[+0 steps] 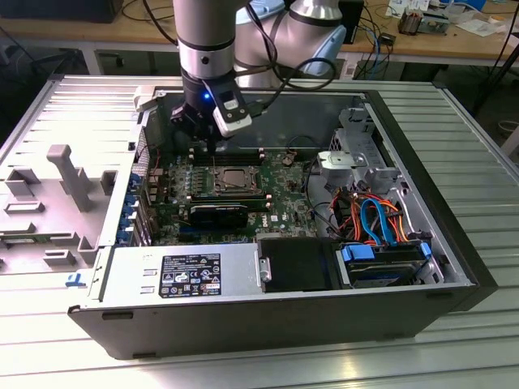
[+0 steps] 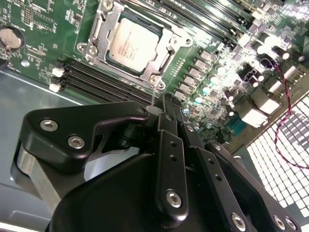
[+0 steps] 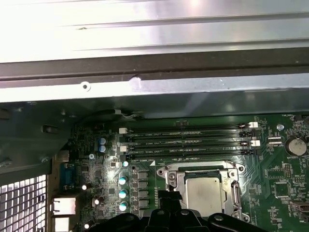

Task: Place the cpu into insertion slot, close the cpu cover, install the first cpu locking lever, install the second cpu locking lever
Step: 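Install the first cpu locking lever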

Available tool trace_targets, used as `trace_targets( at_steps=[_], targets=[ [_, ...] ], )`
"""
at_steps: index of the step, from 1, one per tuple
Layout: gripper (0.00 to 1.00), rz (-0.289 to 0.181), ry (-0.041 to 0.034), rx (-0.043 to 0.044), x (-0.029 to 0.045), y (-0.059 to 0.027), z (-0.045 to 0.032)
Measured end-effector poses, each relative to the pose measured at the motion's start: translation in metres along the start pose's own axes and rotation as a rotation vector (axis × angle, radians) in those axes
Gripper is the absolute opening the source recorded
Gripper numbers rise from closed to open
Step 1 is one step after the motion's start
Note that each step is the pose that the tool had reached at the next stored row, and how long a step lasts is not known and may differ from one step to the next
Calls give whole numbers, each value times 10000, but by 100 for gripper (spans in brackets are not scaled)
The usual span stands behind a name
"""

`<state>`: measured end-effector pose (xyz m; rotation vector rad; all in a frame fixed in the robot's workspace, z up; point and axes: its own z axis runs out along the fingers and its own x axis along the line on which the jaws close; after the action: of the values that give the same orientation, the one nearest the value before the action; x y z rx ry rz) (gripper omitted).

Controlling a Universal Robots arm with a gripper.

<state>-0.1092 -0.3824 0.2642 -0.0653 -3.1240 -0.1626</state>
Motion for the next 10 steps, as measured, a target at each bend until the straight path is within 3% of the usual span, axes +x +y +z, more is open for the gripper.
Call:
trace_targets(
  at_steps=[5, 10],
  targets=[
    [11, -1, -1, 0, 69, 24, 4],
    [11, 0, -1, 0, 91, 86, 10]
  ],
)
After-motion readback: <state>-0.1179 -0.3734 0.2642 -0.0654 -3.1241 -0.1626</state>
